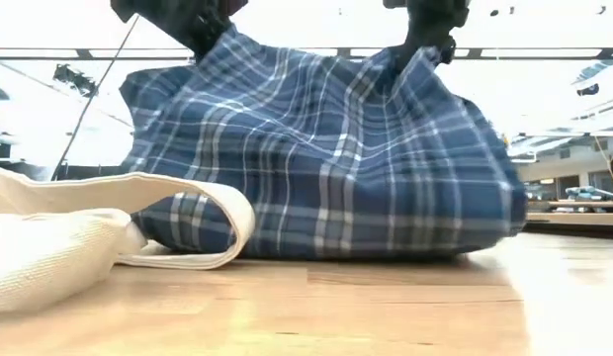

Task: Fold Laundry from Bin
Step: Fold the blue pants

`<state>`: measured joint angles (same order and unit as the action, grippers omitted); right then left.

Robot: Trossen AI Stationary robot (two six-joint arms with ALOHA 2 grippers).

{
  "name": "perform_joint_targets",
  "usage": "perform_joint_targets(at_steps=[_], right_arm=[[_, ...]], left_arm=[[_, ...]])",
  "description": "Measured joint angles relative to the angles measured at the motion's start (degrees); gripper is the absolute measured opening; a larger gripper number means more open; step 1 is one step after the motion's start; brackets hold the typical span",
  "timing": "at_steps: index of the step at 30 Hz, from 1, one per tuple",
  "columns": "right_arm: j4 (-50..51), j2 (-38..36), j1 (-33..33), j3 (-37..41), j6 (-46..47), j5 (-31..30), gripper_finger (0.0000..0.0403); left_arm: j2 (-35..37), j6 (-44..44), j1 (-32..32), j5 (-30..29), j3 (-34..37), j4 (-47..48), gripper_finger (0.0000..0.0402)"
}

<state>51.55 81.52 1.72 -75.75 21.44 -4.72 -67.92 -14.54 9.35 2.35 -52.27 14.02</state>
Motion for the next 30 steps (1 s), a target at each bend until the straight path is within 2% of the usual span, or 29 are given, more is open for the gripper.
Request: perform_joint_targets(at_steps=[3,10,15,25,27,30], right_arm=[[0.0,0.0,-3.7,0.0,-2.6,-1.8,0.0015],[-0.4,0.0,-11.4,0.0,-11.5,-12.9,0.0022],[-1.7,3.2,-16.6,0.3,-16.5,-12.2,0.0022],[-8.9,15.2,-23.8,0.9,-26.8,-11.7,0.0026],[-9.8,17.0,-24.8,0.9,-30.0,-10.4,0.0034],[-11.5,19.0,-26.3,1.0,-31.8,-8.4,0.0068]], left_arm=[[-0.5,-0.9,3.8,-0.1,0.2,0.0,0.0013],[-5.4,-5.3,11.7,-0.1,0.3,-1.4,0.0013],[-9.3,-7.6,16.3,0.1,0.3,-5.2,0.0013],[-17.2,-7.6,24.6,0.0,0.3,-8.3,0.0013],[-18.5,-7.6,25.8,0.0,0.3,-8.2,0.0013],[-20.0,-8.3,27.0,-0.3,0.3,-8.1,0.0025]])
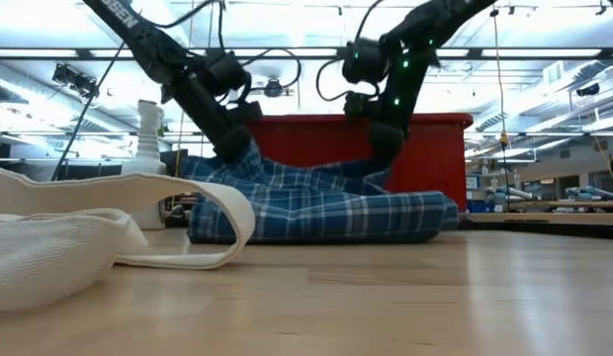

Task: Fold Laundry from Bin
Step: Fold the blue pants

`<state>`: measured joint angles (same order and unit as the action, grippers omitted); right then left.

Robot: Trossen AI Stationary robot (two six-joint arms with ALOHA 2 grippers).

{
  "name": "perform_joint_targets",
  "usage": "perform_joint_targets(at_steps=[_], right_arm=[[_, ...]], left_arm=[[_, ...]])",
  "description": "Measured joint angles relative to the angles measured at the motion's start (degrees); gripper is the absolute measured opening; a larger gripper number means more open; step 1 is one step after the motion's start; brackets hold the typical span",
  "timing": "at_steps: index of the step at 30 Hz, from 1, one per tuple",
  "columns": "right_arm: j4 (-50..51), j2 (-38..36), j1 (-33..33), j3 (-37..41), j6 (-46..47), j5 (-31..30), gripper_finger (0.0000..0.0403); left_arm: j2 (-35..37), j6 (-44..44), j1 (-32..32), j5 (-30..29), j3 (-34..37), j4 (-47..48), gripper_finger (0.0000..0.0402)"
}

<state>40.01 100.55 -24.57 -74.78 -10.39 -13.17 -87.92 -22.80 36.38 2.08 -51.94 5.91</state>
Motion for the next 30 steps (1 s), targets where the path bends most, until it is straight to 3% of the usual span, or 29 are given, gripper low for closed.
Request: perform_joint_targets(at_steps=[3,6,9,13,17,21,23,27,30], right_arm=[[-0.2,0.8,-1.5,0.0,0.3,0.6,0.012],[1.2,-0.5,-2.4,0.0,2.6,-2.2,0.0173],[3.3,-4.4,-2.6,0.0,4.2,-5.2,0.0214],[4.0,-11.5,-1.9,0.0,6.0,-7.9,0.0246],[4.0,-18.1,0.0,0.0,7.2,-8.8,0.0253],[4.2,-21.3,3.8,1.4,10.7,-2.0,0.0248],[4.2,-21.7,6.5,3.2,12.2,-0.6,0.0246],[4.1,-22.3,11.3,7.8,16.1,-0.7,0.0245],[0.5,-22.4,14.1,12.1,18.4,-0.8,0.0245]], left_arm=[[-0.8,-2.3,0.3,-0.9,0.0,0.2,0.0068],[-0.3,-3.8,0.1,-4.9,0.1,-0.3,0.0137],[1.7,-4.5,0.0,-10.3,0.1,-0.4,0.0211],[5.0,-4.2,-1.5,-11.9,0.3,0.8,0.0285],[8.7,-6.9,-5.7,-13.0,-0.3,-1.4,0.0314],[10.0,-9.1,-12.0,-13.1,0.1,0.3,0.0317],[10.6,-10.5,-15.0,-18.6,-0.1,0.5,0.0318],[10.4,-14.7,-18.5,-38.3,0.1,3.5,0.0318],[10.5,-16.1,-19.9,-47.2,0.0,4.8,0.0318]])
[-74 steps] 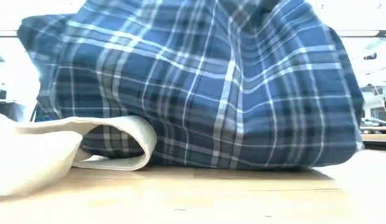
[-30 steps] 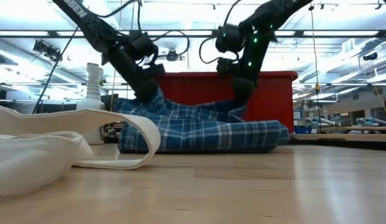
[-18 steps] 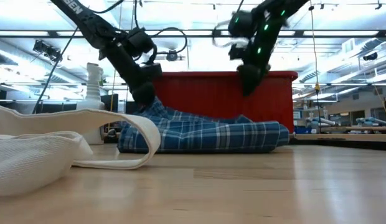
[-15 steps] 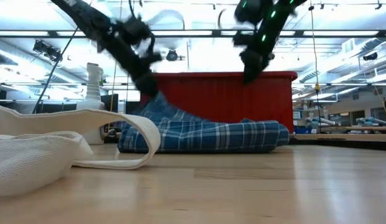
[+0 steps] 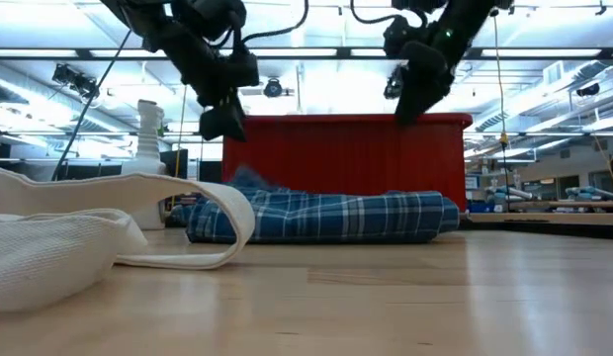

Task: Fold Laundry from Bin
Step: Fold the blue pants

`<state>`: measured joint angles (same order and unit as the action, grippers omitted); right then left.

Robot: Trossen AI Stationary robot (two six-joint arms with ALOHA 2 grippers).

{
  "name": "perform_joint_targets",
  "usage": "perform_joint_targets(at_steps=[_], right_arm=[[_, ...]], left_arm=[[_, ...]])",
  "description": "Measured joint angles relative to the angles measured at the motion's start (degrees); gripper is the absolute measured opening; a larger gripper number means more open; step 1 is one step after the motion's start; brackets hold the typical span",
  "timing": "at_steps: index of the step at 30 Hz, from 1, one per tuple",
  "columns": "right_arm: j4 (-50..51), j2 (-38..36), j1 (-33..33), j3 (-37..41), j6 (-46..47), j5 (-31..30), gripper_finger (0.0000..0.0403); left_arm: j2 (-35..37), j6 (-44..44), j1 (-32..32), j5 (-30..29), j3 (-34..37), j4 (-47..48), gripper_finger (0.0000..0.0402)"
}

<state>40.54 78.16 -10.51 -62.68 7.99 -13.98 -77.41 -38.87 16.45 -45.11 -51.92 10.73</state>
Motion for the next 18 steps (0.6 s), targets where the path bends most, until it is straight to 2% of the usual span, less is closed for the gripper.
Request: perform_joint_targets(at_steps=[2,4,6,9,11,15,18], right_arm=[[-3.6,0.3,1.5,3.0,1.0,0.2,0.0245],[-8.1,0.3,2.5,5.9,1.3,0.1,0.0245],[-13.3,0.4,3.0,8.9,1.0,-0.1,0.0245],[-21.8,0.5,2.6,12.8,-0.6,-1.3,0.0245],[-29.9,0.5,1.2,16.0,-2.4,-1.4,0.0244],[-47.3,1.4,-1.8,23.4,-5.2,-1.3,0.0244],[-54.0,3.4,-3.1,27.4,-5.4,-0.1,0.0244]], left_arm=[[0.0,-0.4,-1.1,-3.9,0.0,1.3,0.0318],[0.0,0.3,-2.3,-3.6,0.0,2.3,0.0318],[0.0,3.9,-3.4,3.8,0.0,3.4,0.0318],[-0.7,11.9,-4.2,22.7,0.0,2.5,0.0318],[-2.5,15.9,-4.2,30.6,0.0,0.2,0.0316],[-8.1,17.3,-3.3,31.7,-0.1,-3.8,0.0303],[-13.9,17.7,-2.3,33.4,-0.1,-4.1,0.0294]])
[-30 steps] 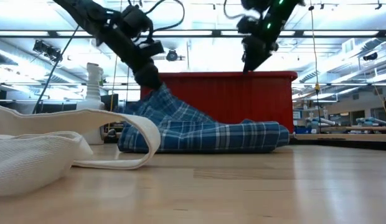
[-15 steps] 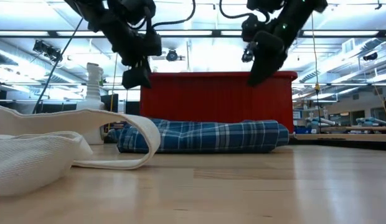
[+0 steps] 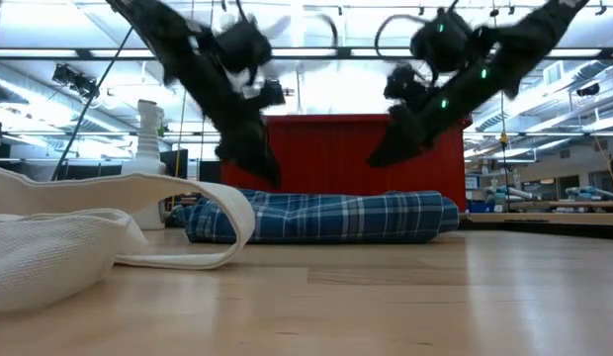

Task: Fold Laundry from Bin
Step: Fold the blue pants

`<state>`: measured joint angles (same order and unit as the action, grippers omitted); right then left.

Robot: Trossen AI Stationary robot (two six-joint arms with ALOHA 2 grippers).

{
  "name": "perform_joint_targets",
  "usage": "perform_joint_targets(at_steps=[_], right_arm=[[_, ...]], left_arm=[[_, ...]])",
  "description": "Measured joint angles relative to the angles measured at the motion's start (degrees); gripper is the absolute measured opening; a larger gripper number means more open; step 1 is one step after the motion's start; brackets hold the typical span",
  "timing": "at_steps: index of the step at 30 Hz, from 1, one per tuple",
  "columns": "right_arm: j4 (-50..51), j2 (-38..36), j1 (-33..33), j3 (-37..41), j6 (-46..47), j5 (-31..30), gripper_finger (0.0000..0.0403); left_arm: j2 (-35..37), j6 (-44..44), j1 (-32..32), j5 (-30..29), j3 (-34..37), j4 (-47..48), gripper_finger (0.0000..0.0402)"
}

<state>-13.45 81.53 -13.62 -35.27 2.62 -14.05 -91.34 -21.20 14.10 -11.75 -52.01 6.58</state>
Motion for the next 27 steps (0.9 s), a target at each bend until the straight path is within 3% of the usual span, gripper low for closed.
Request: perform_joint_targets(at_steps=[6,12,17,21,27], right_arm=[[-1.2,5.7,3.3,2.8,0.5,3.7,0.0244],[3.8,11.5,10.0,2.7,6.5,1.0,0.0237],[9.3,10.1,15.0,2.6,13.0,-2.1,0.0229],[14.4,7.1,19.5,2.7,18.9,0.5,0.0224],[23.7,2.2,28.1,2.5,30.5,4.4,0.0223]], left_arm=[[-7.7,0.5,0.1,0.5,0.1,0.8,0.0275],[-6.6,3.6,-0.3,0.8,0.0,5.2,0.0254],[-2.6,5.5,-3.9,6.9,0.1,8.9,0.0241],[0.4,5.7,-9.5,15.5,0.1,7.6,0.0236],[2.5,6.3,-16.7,16.0,0.1,5.6,0.0235]])
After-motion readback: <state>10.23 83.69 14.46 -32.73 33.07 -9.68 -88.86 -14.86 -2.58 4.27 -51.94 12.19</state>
